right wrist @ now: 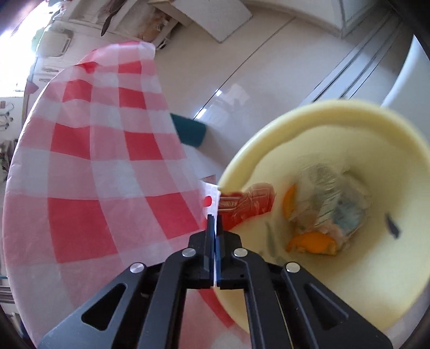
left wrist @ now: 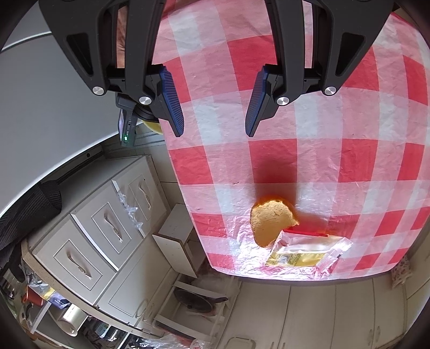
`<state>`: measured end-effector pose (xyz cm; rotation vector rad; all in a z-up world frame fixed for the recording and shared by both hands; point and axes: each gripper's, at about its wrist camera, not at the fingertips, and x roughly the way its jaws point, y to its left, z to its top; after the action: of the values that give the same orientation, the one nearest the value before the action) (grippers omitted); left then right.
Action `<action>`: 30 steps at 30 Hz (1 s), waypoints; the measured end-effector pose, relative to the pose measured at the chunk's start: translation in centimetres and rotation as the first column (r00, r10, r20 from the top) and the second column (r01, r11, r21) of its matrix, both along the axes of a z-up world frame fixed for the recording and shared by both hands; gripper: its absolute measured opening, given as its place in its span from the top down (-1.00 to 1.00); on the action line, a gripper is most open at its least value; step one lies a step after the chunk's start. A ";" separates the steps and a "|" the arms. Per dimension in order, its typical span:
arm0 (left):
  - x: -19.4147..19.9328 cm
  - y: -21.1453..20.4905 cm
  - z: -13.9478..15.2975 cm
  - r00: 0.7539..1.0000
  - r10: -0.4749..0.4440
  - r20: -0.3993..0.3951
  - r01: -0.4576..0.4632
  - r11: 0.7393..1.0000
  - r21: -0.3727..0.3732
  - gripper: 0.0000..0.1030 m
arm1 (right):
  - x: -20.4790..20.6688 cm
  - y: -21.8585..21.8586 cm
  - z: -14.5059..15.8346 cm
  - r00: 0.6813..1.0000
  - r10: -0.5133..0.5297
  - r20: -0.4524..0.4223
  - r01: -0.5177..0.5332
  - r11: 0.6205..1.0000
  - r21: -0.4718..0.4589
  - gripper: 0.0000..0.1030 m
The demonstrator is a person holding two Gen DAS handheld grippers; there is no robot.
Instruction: Collect trash
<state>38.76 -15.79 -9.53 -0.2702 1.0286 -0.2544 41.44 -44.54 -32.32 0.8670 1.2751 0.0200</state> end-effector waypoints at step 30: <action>3.0 17.1 2.0 0.952 0.305 0.034 -0.304 0.952 -0.029 -0.06 | -2.0 8.1 21.2 0.882 0.291 0.370 -0.148 0.918 -0.369 -0.46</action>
<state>41.74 1.32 -7.54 -0.4388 0.9323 0.0082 39.43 -36.42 -11.16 0.3892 0.9274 0.1640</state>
